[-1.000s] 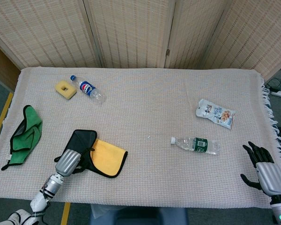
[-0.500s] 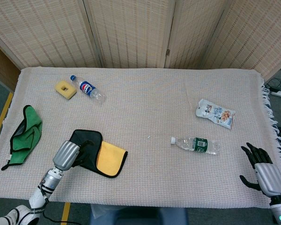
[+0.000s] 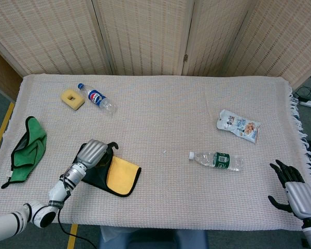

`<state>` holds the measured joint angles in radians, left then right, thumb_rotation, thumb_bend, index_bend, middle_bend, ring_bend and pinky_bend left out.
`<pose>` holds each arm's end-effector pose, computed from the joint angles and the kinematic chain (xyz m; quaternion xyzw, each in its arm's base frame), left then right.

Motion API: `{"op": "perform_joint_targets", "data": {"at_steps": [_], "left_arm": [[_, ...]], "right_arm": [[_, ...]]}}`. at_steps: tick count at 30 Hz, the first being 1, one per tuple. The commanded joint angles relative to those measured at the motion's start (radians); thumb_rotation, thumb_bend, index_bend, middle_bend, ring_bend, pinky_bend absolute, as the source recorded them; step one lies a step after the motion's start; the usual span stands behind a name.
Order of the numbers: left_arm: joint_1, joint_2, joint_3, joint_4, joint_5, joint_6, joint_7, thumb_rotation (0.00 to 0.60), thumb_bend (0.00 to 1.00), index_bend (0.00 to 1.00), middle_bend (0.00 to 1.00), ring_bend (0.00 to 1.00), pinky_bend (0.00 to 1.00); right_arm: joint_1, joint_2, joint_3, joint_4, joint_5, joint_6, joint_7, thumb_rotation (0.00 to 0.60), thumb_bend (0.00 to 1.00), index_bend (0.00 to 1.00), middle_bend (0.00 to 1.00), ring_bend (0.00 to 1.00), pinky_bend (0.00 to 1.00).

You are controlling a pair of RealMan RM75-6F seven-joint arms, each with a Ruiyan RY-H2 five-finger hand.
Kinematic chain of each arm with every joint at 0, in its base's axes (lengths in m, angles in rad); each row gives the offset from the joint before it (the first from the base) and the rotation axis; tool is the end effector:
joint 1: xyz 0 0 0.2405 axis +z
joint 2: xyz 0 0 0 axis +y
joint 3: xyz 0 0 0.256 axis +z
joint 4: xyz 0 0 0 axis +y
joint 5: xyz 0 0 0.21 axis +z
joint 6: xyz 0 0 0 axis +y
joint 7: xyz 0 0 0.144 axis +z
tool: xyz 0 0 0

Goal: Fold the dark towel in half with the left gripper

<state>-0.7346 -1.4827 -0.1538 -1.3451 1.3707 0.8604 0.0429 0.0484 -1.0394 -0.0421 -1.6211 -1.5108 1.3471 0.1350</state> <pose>-0.1721 0.3581 0.0004 -0.7730 -0.3593 -0.3698 0.3696 -0.3363 -0.1463 0.1547 0.6076 -0.4830 0.3243 0.5408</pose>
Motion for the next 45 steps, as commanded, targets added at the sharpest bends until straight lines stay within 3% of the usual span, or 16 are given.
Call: {"op": "perform_joint_targets", "data": {"at_steps": [1, 9, 18, 26, 45], "left_arm": [[-0.060, 0.000, -0.028, 0.007, -0.047, -0.067, 0.058, 0.600, 0.69, 0.36, 1.00, 1.00, 1.00], [-0.146, -0.044, -0.042, 0.116, -0.161, -0.215, 0.092, 0.600, 0.72, 0.32, 1.00, 1.00, 1.00], [-0.190, -0.064, -0.013, 0.249, -0.233, -0.319, 0.107, 0.600, 0.72, 0.34, 1.00, 1.00, 1.00], [-0.192, -0.046, 0.029, 0.246, -0.275, -0.342, 0.151, 0.600, 0.72, 0.36, 1.00, 1.00, 1.00], [-0.178, -0.033, 0.057, 0.214, -0.293, -0.290, 0.164, 0.600, 0.72, 0.43, 1.00, 1.00, 1.00]], "right_arm": [[0.002, 0.000, 0.003, 0.004, 0.008, -0.007, 0.004, 0.600, 0.35, 0.00, 0.00, 0.00, 0.00], [0.010, -0.001, 0.010, 0.011, 0.032, -0.028, 0.012, 0.600, 0.35, 0.00, 0.00, 0.00, 0.00], [0.013, 0.002, 0.018, 0.024, 0.056, -0.043, 0.029, 0.600, 0.35, 0.00, 0.00, 0.00, 0.00], [0.015, 0.003, 0.019, 0.028, 0.057, -0.049, 0.032, 0.600, 0.35, 0.00, 0.00, 0.00, 0.00], [0.006, 0.003, 0.015, 0.021, 0.043, -0.030, 0.026, 0.600, 0.35, 0.00, 0.00, 0.00, 0.00]]}}
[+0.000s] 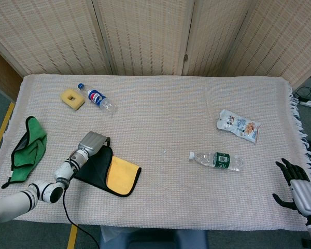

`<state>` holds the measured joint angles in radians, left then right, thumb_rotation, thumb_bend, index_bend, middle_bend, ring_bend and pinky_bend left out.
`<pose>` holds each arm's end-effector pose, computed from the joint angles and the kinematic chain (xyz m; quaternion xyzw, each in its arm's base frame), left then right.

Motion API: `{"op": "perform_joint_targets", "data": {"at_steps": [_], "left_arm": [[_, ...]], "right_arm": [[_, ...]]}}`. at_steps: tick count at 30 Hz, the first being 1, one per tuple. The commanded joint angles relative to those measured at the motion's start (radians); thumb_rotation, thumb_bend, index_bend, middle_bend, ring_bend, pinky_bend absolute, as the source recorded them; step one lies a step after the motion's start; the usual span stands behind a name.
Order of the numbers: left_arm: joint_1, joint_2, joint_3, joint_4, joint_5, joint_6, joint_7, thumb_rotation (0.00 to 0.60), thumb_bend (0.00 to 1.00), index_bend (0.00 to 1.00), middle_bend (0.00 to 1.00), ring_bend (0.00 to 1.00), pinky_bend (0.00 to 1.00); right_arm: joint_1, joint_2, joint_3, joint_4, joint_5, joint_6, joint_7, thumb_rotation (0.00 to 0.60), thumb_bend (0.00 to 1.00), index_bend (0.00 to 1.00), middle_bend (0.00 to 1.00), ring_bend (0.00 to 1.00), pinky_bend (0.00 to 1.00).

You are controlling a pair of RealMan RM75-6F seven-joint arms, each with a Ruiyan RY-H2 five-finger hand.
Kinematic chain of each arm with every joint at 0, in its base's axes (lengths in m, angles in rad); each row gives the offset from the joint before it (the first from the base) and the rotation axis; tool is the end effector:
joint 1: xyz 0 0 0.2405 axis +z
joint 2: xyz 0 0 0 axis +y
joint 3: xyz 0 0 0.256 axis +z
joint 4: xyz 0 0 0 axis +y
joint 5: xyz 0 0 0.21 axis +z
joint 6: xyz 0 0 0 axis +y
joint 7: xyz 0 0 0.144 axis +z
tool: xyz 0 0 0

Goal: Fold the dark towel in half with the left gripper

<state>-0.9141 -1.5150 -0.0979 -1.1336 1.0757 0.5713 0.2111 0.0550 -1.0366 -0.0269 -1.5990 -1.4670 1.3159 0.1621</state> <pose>-0.1953 0.4106 -0.0114 -0.8092 -0.3608 -0.2123 0.4123 -0.3464 -0.1512 0.1593 0.5933 -0.4950 0.3159 0.5505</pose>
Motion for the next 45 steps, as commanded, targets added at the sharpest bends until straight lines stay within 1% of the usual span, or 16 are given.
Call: {"op": "perform_joint_targets", "data": {"at_steps": [1, 6, 8, 12, 14, 17, 25, 32, 37, 45], "left_arm": [[0.002, -0.002, 0.003, 0.004, 0.003, -0.001, -0.007, 0.600, 0.72, 0.43, 1.00, 1.00, 1.00], [0.004, -0.005, 0.009, 0.015, 0.016, -0.004, -0.022, 0.600, 0.69, 0.43, 1.00, 1.00, 1.00], [0.005, -0.005, 0.013, 0.018, 0.022, -0.003, -0.024, 0.600, 0.66, 0.43, 1.00, 1.00, 1.00], [0.010, -0.010, 0.019, 0.027, 0.046, 0.012, -0.032, 0.600, 0.55, 0.45, 1.00, 1.00, 1.00], [0.015, -0.016, 0.021, 0.036, 0.059, 0.025, -0.036, 0.600, 0.48, 0.48, 1.00, 1.00, 1.00], [0.021, -0.027, 0.025, 0.053, 0.078, 0.038, -0.045, 0.600, 0.43, 0.52, 1.00, 1.00, 1.00], [0.029, -0.034, 0.024, 0.065, 0.111, 0.058, -0.072, 0.600, 0.42, 0.65, 1.00, 1.00, 1.00], [0.043, -0.023, 0.017, 0.047, 0.143, 0.100, -0.099, 0.600, 0.42, 0.68, 1.00, 1.00, 1.00], [0.062, 0.013, 0.023, -0.004, 0.168, 0.140, -0.094, 0.600, 0.42, 0.69, 1.00, 1.00, 1.00], [0.130, 0.108, 0.038, -0.133, 0.207, 0.265, -0.069, 0.600, 0.42, 0.70, 1.00, 1.00, 1.00]], "right_arm": [[-0.001, 0.000, 0.000, -0.002, 0.000, 0.002, -0.002, 0.600, 0.35, 0.00, 0.00, 0.00, 0.00], [-0.002, -0.001, 0.000, -0.003, 0.002, 0.001, -0.004, 0.600, 0.35, 0.00, 0.00, 0.00, 0.00], [-0.001, -0.001, 0.000, -0.003, 0.002, -0.001, -0.003, 0.600, 0.35, 0.00, 0.00, 0.00, 0.00], [0.001, 0.000, 0.000, -0.001, 0.004, -0.007, -0.003, 0.600, 0.35, 0.00, 0.00, 0.00, 0.00], [0.001, 0.000, 0.000, -0.001, 0.005, -0.007, -0.003, 0.600, 0.35, 0.00, 0.00, 0.00, 0.00], [0.001, 0.001, 0.000, -0.002, 0.005, -0.008, -0.003, 0.600, 0.35, 0.00, 0.00, 0.00, 0.00], [0.003, 0.000, 0.000, -0.001, 0.005, -0.012, -0.001, 0.600, 0.35, 0.00, 0.00, 0.00, 0.00], [0.004, 0.000, -0.001, 0.000, 0.004, -0.015, 0.000, 0.600, 0.35, 0.00, 0.00, 0.00, 0.00], [0.003, 0.000, -0.002, 0.000, 0.003, -0.013, 0.000, 0.600, 0.35, 0.00, 0.00, 0.00, 0.00], [-0.001, 0.000, -0.005, -0.004, -0.010, -0.002, -0.003, 0.600, 0.35, 0.00, 0.00, 0.00, 0.00]]}}
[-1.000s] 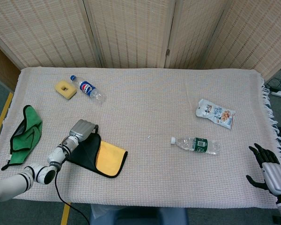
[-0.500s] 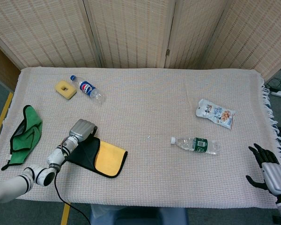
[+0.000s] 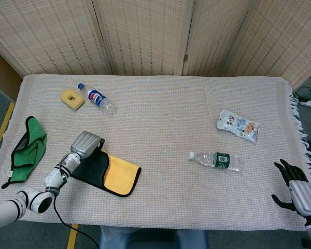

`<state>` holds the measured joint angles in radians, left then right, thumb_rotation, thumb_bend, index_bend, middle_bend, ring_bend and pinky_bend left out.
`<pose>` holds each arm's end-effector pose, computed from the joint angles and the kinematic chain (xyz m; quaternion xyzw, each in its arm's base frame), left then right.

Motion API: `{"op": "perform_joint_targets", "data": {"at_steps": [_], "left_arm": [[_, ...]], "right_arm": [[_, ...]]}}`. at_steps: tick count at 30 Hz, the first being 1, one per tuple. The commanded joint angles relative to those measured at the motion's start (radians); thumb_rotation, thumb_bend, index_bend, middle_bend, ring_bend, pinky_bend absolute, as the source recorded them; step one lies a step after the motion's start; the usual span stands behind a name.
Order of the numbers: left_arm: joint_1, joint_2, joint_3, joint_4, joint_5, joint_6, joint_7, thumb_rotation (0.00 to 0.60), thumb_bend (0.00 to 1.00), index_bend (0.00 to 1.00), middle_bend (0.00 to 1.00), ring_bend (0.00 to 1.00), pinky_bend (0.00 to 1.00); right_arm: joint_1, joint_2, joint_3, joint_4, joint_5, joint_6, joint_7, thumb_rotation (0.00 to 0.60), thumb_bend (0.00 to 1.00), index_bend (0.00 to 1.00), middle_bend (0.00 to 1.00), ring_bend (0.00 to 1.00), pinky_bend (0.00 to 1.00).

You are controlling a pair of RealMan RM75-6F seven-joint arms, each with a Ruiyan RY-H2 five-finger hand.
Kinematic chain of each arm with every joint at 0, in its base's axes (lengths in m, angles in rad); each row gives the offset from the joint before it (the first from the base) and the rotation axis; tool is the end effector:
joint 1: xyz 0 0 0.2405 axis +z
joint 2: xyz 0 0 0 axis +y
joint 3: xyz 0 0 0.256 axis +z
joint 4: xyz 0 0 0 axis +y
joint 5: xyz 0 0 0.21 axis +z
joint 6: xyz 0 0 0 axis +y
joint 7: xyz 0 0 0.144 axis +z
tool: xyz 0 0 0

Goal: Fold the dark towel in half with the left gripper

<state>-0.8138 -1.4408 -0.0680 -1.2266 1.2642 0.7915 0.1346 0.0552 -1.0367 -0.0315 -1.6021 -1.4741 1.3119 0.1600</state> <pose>-0.2054 0.3872 0.0182 -0.8013 -0.3131 -0.2759 0.4287 -0.3455 -0.1500 0.1573 0.5968 -0.4964 0.3142 0.5465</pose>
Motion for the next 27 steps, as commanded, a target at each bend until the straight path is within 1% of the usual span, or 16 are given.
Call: {"op": "perform_joint_targets", "data": {"at_steps": [1, 5, 11, 21, 27], "left_arm": [[0.038, 0.044, 0.010, -0.052, 0.025, 0.059, 0.008, 0.600, 0.42, 0.70, 1.00, 1.00, 1.00], [0.075, 0.086, 0.023, -0.100, 0.048, 0.114, 0.011, 0.600, 0.42, 0.70, 1.00, 1.00, 1.00], [0.127, 0.125, 0.050, -0.147, 0.075, 0.163, -0.001, 0.600, 0.42, 0.70, 1.00, 1.00, 1.00], [0.174, 0.121, 0.069, -0.105, 0.111, 0.194, -0.050, 0.600, 0.42, 0.71, 1.00, 1.00, 1.00], [0.191, 0.117, 0.081, -0.066, 0.121, 0.182, -0.081, 0.600, 0.42, 0.71, 1.00, 1.00, 1.00]], "right_arm": [[-0.001, 0.000, -0.002, -0.002, -0.004, 0.003, -0.002, 0.600, 0.35, 0.00, 0.00, 0.00, 0.00], [-0.002, -0.001, -0.005, -0.007, -0.013, 0.008, -0.008, 0.600, 0.35, 0.00, 0.00, 0.00, 0.00], [-0.006, -0.002, -0.009, -0.014, -0.026, 0.019, -0.018, 0.600, 0.35, 0.00, 0.00, 0.00, 0.00], [-0.013, -0.007, -0.014, -0.024, -0.039, 0.036, -0.035, 0.600, 0.35, 0.00, 0.00, 0.00, 0.00], [-0.010, -0.012, -0.013, -0.025, -0.035, 0.031, -0.046, 0.600, 0.35, 0.00, 0.00, 0.00, 0.00]]}}
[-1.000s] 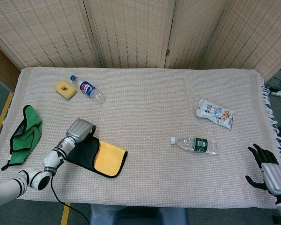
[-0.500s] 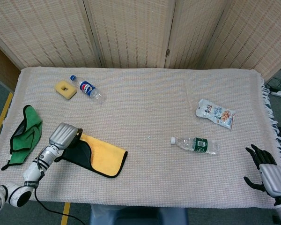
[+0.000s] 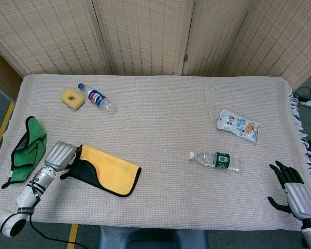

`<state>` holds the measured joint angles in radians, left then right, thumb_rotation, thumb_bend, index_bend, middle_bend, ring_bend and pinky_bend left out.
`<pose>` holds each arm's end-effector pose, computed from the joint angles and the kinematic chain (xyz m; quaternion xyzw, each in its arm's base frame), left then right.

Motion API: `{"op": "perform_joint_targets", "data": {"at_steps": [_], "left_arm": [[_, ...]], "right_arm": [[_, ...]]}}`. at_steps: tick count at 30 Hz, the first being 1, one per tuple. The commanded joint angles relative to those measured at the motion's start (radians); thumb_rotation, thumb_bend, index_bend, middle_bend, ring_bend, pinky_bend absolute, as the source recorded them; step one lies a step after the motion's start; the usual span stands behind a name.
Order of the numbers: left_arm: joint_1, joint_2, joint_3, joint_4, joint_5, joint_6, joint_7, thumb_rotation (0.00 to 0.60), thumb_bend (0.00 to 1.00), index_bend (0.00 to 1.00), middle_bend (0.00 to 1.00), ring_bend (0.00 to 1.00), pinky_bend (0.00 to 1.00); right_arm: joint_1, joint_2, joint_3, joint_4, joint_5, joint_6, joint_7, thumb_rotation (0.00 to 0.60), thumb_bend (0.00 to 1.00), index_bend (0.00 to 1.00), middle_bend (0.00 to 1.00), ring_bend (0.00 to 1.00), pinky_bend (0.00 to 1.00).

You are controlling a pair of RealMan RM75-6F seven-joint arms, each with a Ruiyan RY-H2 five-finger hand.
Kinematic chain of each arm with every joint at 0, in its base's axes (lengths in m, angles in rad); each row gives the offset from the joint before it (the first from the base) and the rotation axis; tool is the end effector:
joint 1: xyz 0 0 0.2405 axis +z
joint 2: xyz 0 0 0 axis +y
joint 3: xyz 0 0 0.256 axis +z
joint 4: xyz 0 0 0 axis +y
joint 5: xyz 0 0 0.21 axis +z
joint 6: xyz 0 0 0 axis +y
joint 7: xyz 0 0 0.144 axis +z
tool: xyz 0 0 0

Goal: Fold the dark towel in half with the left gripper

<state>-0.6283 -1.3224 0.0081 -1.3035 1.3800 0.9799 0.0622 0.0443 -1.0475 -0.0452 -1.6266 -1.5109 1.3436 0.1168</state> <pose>-0.2650 0.3349 0.0612 -0.7761 -0.3231 -0.2838 0.4613 -0.3355 -0.1439 0.1505 0.6097 -0.4843 0.3200 0.5397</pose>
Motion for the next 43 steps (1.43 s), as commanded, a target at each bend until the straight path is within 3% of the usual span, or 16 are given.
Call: {"op": "perform_joint_targets", "data": {"at_steps": [1, 3, 8, 12, 19, 25, 27, 28, 32, 34, 36, 39, 43], "left_arm": [[0.007, -0.002, 0.007, 0.015, 0.009, -0.007, -0.014, 0.600, 0.42, 0.71, 1.00, 1.00, 1.00], [0.011, -0.002, 0.010, 0.023, 0.014, -0.012, -0.021, 0.600, 0.42, 0.68, 1.00, 1.00, 1.00], [0.019, 0.011, 0.011, 0.019, 0.030, -0.004, -0.034, 0.600, 0.42, 0.43, 1.00, 1.00, 1.00], [0.032, 0.032, 0.007, -0.002, 0.037, 0.019, -0.033, 0.600, 0.42, 0.29, 1.00, 1.00, 1.00], [0.077, 0.088, -0.004, -0.046, 0.038, 0.090, -0.033, 0.600, 0.42, 0.19, 1.00, 1.00, 1.00], [0.146, 0.126, -0.023, -0.097, 0.070, 0.237, -0.082, 0.600, 0.42, 0.18, 1.00, 1.00, 1.00], [0.184, 0.125, -0.019, -0.108, 0.088, 0.304, -0.094, 0.600, 0.42, 0.19, 0.93, 0.94, 0.98], [0.201, 0.125, -0.014, -0.115, 0.093, 0.327, -0.096, 0.600, 0.42, 0.18, 0.80, 0.81, 0.88], [0.299, 0.082, -0.004, -0.116, 0.135, 0.501, -0.085, 0.600, 0.41, 0.17, 0.30, 0.28, 0.25], [0.350, 0.053, 0.002, -0.107, 0.153, 0.588, -0.061, 0.600, 0.39, 0.16, 0.19, 0.15, 0.09], [0.403, 0.019, 0.011, -0.098, 0.170, 0.666, -0.044, 0.600, 0.37, 0.15, 0.14, 0.08, 0.02], [0.435, 0.064, 0.073, -0.184, 0.176, 0.623, 0.043, 0.600, 0.34, 0.13, 0.09, 0.02, 0.00], [0.444, 0.100, 0.081, -0.242, 0.196, 0.615, 0.027, 0.600, 0.32, 0.10, 0.06, 0.00, 0.00]], "right_arm": [[0.001, -0.002, 0.001, -0.001, 0.003, -0.002, -0.003, 0.600, 0.35, 0.00, 0.00, 0.00, 0.00], [0.001, -0.003, 0.002, -0.002, 0.005, -0.003, -0.006, 0.600, 0.35, 0.00, 0.00, 0.00, 0.00], [0.002, -0.005, 0.002, -0.004, 0.009, -0.005, -0.012, 0.600, 0.35, 0.00, 0.00, 0.00, 0.00], [0.003, -0.006, 0.002, -0.003, 0.009, -0.008, -0.013, 0.600, 0.35, 0.00, 0.00, 0.00, 0.00], [-0.001, -0.004, 0.001, -0.005, 0.001, 0.005, -0.013, 0.600, 0.35, 0.00, 0.00, 0.00, 0.00], [-0.003, -0.009, 0.007, -0.008, -0.005, 0.022, -0.028, 0.600, 0.35, 0.00, 0.00, 0.00, 0.00], [-0.006, -0.013, 0.019, -0.012, -0.007, 0.047, -0.039, 0.600, 0.35, 0.00, 0.00, 0.00, 0.00], [-0.007, -0.015, 0.027, -0.014, -0.008, 0.062, -0.049, 0.600, 0.35, 0.00, 0.00, 0.00, 0.00], [-0.022, -0.047, 0.083, -0.016, 0.008, 0.162, -0.139, 0.600, 0.35, 0.00, 0.00, 0.00, 0.00], [-0.030, -0.060, 0.098, -0.015, 0.016, 0.192, -0.174, 0.600, 0.35, 0.00, 0.00, 0.00, 0.00], [-0.037, -0.060, 0.098, -0.021, 0.014, 0.204, -0.175, 0.600, 0.35, 0.00, 0.00, 0.00, 0.00], [-0.040, -0.046, 0.094, -0.030, 0.006, 0.207, -0.160, 0.600, 0.35, 0.00, 0.00, 0.00, 0.00], [-0.040, -0.036, 0.092, -0.044, -0.011, 0.213, -0.156, 0.600, 0.35, 0.00, 0.00, 0.00, 0.00]]}}
